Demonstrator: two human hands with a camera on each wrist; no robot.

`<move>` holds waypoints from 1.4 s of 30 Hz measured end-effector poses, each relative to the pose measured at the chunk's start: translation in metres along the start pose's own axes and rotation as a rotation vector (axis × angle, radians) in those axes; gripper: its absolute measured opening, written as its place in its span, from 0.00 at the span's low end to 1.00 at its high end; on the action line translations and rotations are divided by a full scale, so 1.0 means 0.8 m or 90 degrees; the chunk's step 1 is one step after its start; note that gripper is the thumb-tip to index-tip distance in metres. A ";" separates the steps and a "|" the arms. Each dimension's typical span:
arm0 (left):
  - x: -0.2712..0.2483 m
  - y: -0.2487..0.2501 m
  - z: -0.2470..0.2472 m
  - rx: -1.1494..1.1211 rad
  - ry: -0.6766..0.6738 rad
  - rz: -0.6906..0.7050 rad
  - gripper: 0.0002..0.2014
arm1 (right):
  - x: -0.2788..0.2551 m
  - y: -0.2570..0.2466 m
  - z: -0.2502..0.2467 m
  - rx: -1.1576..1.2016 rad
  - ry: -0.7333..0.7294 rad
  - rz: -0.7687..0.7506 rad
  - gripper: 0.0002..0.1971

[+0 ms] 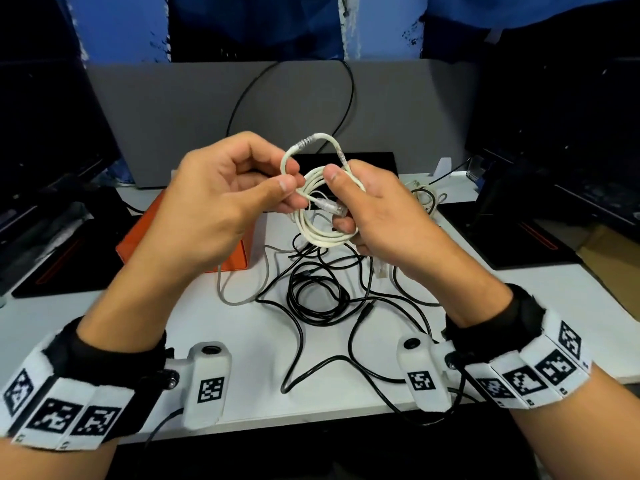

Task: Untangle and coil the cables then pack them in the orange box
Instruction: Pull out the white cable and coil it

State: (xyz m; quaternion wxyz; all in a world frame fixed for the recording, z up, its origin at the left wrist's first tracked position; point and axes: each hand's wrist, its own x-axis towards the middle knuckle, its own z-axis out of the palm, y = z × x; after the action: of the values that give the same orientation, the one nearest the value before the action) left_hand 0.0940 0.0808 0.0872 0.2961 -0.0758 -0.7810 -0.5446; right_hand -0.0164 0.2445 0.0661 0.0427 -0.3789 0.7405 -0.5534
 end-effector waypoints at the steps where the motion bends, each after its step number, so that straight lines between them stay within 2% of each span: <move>1: 0.000 0.000 0.001 0.020 0.012 0.004 0.06 | 0.000 0.000 -0.002 -0.003 0.004 0.001 0.22; 7: -0.009 0.005 0.009 0.113 0.054 0.084 0.08 | -0.001 -0.004 -0.007 -0.040 0.005 0.004 0.22; 10: -0.015 0.013 0.017 0.171 0.090 0.164 0.10 | -0.004 -0.009 -0.008 -0.133 0.049 -0.013 0.18; 12: -0.015 0.014 0.018 0.162 0.096 0.168 0.10 | -0.006 -0.012 -0.008 -0.144 0.064 -0.037 0.17; 16: -0.015 0.002 0.026 0.117 0.055 0.097 0.07 | -0.006 -0.012 -0.005 0.024 0.019 -0.015 0.19; 18: -0.016 -0.006 0.031 0.190 0.066 0.125 0.04 | -0.008 -0.013 -0.002 0.097 -0.010 0.009 0.17; 21: -0.013 -0.012 0.033 0.372 0.142 0.222 0.03 | -0.011 -0.018 -0.003 0.173 -0.053 0.029 0.16; 23: -0.010 -0.016 0.032 0.366 0.165 0.215 0.06 | -0.012 -0.021 -0.004 0.187 -0.071 0.032 0.16; 24: -0.009 -0.018 0.031 0.339 0.156 0.202 0.12 | -0.013 -0.021 -0.003 0.190 -0.080 0.031 0.16; 26: -0.006 -0.019 0.033 0.192 0.083 0.140 0.20 | -0.015 -0.020 0.000 0.194 -0.101 0.029 0.16; 28: -0.004 -0.020 0.034 0.029 -0.017 0.041 0.21 | -0.017 -0.018 0.005 0.187 -0.114 0.027 0.16; 29: -0.003 -0.021 0.033 0.011 -0.047 -0.001 0.21 | -0.017 -0.018 0.006 0.183 -0.114 0.026 0.16; 31: -0.002 -0.025 0.030 0.069 -0.089 -0.036 0.15 | -0.014 -0.017 0.003 0.168 -0.100 0.027 0.18; 33: 0.000 -0.032 0.025 0.155 -0.112 -0.027 0.06 | -0.009 -0.015 -0.005 0.154 -0.073 0.032 0.19; 35: 0.003 -0.035 0.019 0.209 -0.132 -0.022 0.12 | -0.005 -0.013 -0.012 0.159 -0.051 0.045 0.17; 37: 0.003 -0.034 0.016 0.160 -0.138 -0.044 0.17 | -0.002 -0.010 -0.014 0.177 -0.050 0.060 0.16; 42: 0.000 -0.032 0.021 0.180 -0.123 -0.004 0.11 | -0.002 -0.005 -0.010 0.179 -0.085 0.063 0.15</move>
State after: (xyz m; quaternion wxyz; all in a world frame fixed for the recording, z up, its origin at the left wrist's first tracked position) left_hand 0.0762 0.0854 0.0626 0.2260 -0.0831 -0.8748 -0.4204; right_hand -0.0174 0.2517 0.0719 0.1717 -0.3684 0.6687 -0.6226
